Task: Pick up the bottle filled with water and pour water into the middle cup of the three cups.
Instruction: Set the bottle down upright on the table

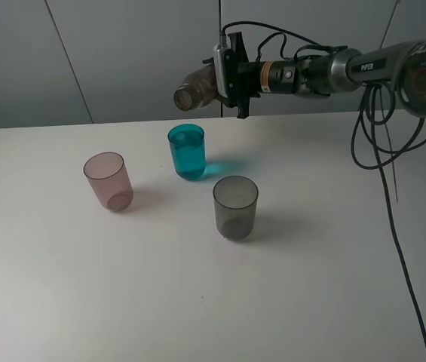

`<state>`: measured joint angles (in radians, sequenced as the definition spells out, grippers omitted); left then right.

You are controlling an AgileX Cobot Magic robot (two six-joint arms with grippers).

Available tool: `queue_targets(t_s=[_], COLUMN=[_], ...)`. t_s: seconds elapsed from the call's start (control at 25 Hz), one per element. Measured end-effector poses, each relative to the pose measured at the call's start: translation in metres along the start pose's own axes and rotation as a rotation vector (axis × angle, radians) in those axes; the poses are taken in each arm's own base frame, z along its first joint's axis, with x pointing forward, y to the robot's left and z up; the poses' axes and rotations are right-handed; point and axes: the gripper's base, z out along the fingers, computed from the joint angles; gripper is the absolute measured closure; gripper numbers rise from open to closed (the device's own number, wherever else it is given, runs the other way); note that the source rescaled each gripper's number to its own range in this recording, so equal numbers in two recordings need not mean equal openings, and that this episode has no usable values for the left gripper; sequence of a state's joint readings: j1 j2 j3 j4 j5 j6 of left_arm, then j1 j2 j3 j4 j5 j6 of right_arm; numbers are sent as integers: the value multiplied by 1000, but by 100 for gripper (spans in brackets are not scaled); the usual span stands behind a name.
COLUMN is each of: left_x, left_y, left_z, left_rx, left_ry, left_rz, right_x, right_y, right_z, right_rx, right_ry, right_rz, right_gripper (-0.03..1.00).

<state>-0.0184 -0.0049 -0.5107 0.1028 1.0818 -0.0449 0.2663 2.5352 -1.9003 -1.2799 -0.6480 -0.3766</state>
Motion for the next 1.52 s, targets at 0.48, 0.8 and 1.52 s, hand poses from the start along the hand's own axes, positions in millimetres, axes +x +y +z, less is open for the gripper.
queue_targets(t_s=[0.48,0.8,1.52], left_x=[0,0,0], left_y=[0,0,0], left_z=[0,0,0], left_rx=[0,0,0], left_ry=[0,0,0], left_rz=[0,0,0], right_x=[-1,1,-26], right_y=[-12,-34,-27], right_z=[-5,-28,-129], right_rx=[141,261,420], right_ry=[-15,88,417], right_rz=[614,1083,1589], right_gripper=[96,97,97])
